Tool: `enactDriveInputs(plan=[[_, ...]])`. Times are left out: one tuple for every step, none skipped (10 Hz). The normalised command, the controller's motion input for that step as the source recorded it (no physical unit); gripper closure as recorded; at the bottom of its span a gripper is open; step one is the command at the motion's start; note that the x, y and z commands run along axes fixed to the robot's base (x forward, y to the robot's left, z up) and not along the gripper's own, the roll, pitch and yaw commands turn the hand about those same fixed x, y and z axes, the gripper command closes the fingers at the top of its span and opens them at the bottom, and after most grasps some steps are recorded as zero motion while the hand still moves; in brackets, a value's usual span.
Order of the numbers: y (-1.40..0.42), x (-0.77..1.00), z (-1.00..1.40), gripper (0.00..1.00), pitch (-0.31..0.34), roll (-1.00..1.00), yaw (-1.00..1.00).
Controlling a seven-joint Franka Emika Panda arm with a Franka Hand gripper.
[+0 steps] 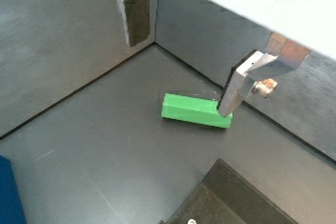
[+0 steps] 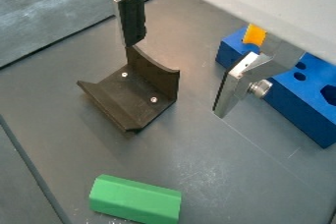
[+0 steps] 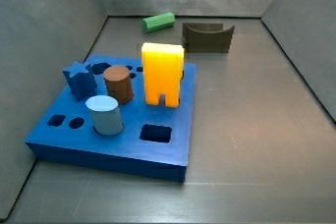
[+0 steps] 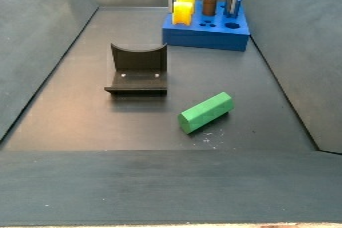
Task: Pick up the hexagon object. Move up. Place the hexagon object on the fixture. Regrasp the hexagon object. Move to above the board. Insert the hexagon object.
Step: Pick up the hexagon object.
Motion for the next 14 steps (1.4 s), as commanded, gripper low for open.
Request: enactDriveInputs(plan=[[0.16,0.0,-0.22,0.0,0.0,-0.11,-0.2],[0.2,-0.27,-0.88,0.0,0.014,-0.11,-0.67],[0.38,-0.19,-1.0,0.0,0.046,0.0,-0.65],[0.44,-0.18,-1.0,0.0,0.019,0.0,-0.61],[0.44,-0.19,-1.0,0.0,0.017,0.0,-0.62],[0.44,-0.16,-1.0,0.0,0.004,0.0,-0.62],[0.42,-0.14,-1.0,0.0,0.0,0.0,-0.64],[0.34,-0.07,-1.0,0.0,-0.001,-0.01,-0.67],[0.28,-0.05,-1.0,0.0,-0.034,-0.03,-0.7],[0.15,-0.01,-0.95,0.0,-0.09,-0.06,-0.76],[0.02,0.0,-0.82,0.0,-0.139,-0.11,-0.82],[-0.06,0.0,-0.43,0.0,-0.287,-0.2,-0.8],[-0.08,0.0,-0.36,0.0,-0.304,-0.23,-0.77],[-0.09,0.0,-0.33,0.0,-0.301,-0.25,-0.74]])
